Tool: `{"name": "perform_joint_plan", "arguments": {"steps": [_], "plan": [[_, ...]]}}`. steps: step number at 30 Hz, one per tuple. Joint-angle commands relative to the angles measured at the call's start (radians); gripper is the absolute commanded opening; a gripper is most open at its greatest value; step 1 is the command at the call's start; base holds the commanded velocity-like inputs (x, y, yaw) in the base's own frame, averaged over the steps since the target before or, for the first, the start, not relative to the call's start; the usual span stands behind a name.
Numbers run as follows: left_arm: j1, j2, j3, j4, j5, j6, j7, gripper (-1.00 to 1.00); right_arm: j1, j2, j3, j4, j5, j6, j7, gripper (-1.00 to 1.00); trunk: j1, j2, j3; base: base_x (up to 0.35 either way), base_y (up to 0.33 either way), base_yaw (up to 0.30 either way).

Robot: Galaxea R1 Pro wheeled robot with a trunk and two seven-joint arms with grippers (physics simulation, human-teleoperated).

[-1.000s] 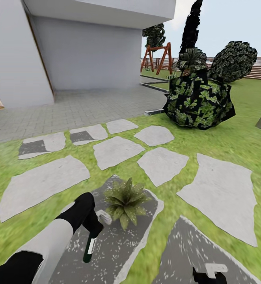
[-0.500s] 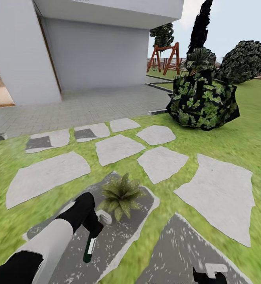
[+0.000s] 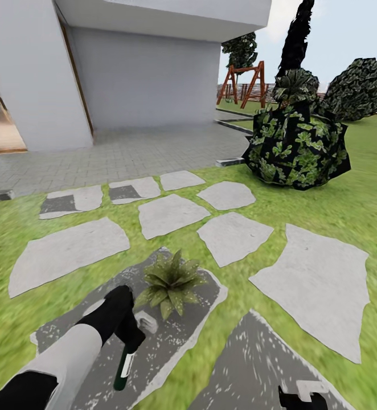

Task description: Pick up the pesticide atomizer in the garden and spray insectifuge to fully cover both potted plants in the garden.

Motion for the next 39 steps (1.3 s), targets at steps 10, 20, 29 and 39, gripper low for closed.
{"name": "perform_joint_plan", "arguments": {"steps": [10,20,29,39], "plan": [[0.022,0.027,0.009,-0.015,-0.006,0.005,0.016,-1.00,-0.001,0.000,0.004,0.001,-0.003,-0.003,-0.003,1.00,0.000,0.000,-0.001,0.146,0.030,0.000],[0.032,0.015,0.009,0.002,0.009,0.000,0.043,-1.00,-0.001,0.000,0.004,0.001,-0.003,-0.003,-0.003,1.00,0.000,0.000,-0.001,0.270,0.064,0.000],[0.083,0.012,0.011,0.004,0.012,-0.007,0.043,-1.00,-0.001,0.000,0.004,0.001,-0.003,-0.003,-0.003,1.00,0.000,0.000,-0.001,0.007,0.001,0.000],[0.086,-0.003,0.012,-0.003,0.012,-0.008,0.043,-1.00,-0.001,0.000,0.004,0.001,-0.003,-0.003,-0.003,1.00,0.000,0.000,-0.001,-0.040,0.000,-0.017]]}}
